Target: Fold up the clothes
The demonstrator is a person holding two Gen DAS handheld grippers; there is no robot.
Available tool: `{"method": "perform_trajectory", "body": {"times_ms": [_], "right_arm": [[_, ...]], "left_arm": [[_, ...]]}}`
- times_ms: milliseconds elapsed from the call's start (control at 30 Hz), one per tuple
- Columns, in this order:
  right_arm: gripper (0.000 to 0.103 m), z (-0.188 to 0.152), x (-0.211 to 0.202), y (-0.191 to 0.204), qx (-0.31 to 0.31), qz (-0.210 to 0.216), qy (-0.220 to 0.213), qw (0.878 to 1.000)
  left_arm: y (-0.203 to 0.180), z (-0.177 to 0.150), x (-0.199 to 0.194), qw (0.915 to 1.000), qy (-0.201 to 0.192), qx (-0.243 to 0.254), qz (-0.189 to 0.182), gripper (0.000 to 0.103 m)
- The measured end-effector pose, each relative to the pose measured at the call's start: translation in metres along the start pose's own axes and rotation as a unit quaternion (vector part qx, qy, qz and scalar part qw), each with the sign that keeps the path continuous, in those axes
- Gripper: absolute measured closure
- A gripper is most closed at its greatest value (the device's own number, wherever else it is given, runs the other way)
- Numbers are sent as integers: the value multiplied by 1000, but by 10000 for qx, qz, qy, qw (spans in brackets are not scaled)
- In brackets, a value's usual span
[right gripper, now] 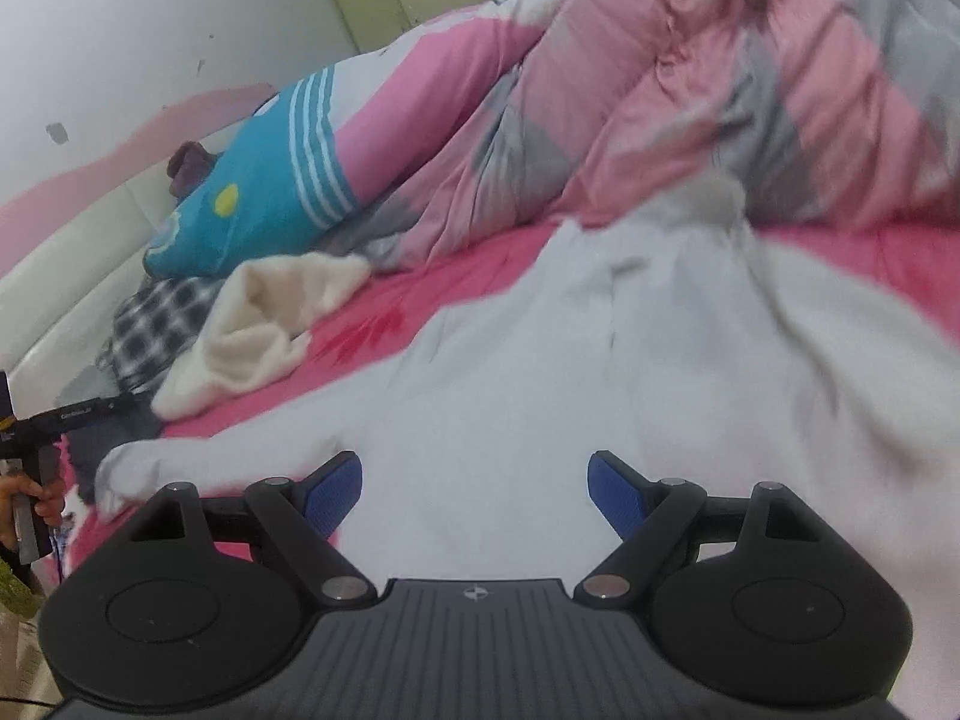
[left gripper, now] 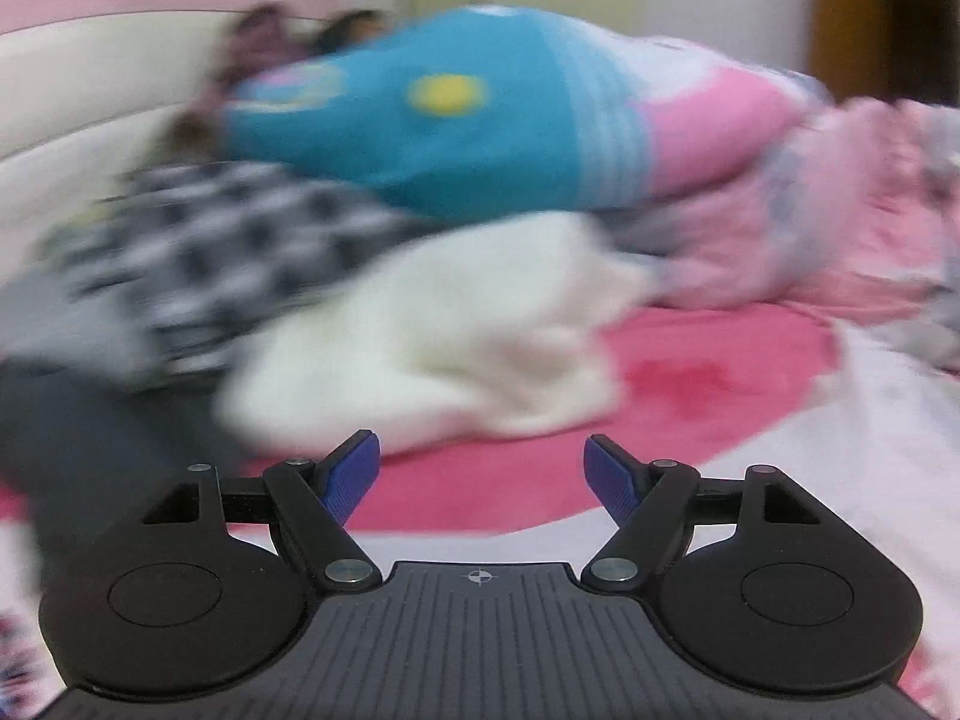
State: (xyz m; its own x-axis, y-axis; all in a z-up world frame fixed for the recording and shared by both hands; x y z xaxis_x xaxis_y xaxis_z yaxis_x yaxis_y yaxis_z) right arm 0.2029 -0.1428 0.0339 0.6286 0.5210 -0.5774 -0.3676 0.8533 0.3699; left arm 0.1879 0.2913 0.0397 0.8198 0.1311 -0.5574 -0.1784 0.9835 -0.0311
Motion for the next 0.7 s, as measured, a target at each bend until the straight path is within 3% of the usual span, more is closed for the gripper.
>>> {"method": "perform_trajectory", "body": {"times_ms": [67,133,333,533,633,700], "right_arm": [[19,24,28,-17,167,43,148,9997],[26,45,59,-37,457,106,311,9984],[35,78,154,-101,1657,322,525,9843],[36,95,216,-138,2171,224,530,9744],[40,98,234,-144,2235,243,545,9729],[43,100,240,-144,2212,307,520,9734]], "left_arm": [[-43,10,28,9990,72,220,-395,27],[-86,18,58,9962,146,479,-713,27],[-187,30,142,9851,424,854,-1433,27],[-226,24,190,9839,507,1014,-1384,31],[-229,21,204,9850,509,1032,-1285,46],[-229,19,211,9844,520,967,-1375,49]]}}
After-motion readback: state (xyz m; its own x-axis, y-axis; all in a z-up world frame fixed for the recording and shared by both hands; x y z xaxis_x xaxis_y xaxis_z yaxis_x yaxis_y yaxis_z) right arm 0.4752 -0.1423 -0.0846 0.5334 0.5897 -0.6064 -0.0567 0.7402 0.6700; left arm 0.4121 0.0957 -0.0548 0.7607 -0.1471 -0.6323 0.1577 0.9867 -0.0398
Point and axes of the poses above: each gripper's, at about its wrist camera, not at the fingertips, and x roughly the way its jaws point, y to its left, z to its top, the point moved 2 cm from there along x, roughly the way its jaws point, and after that the axes turned 2 degrees about x, right-handed, at the moved point
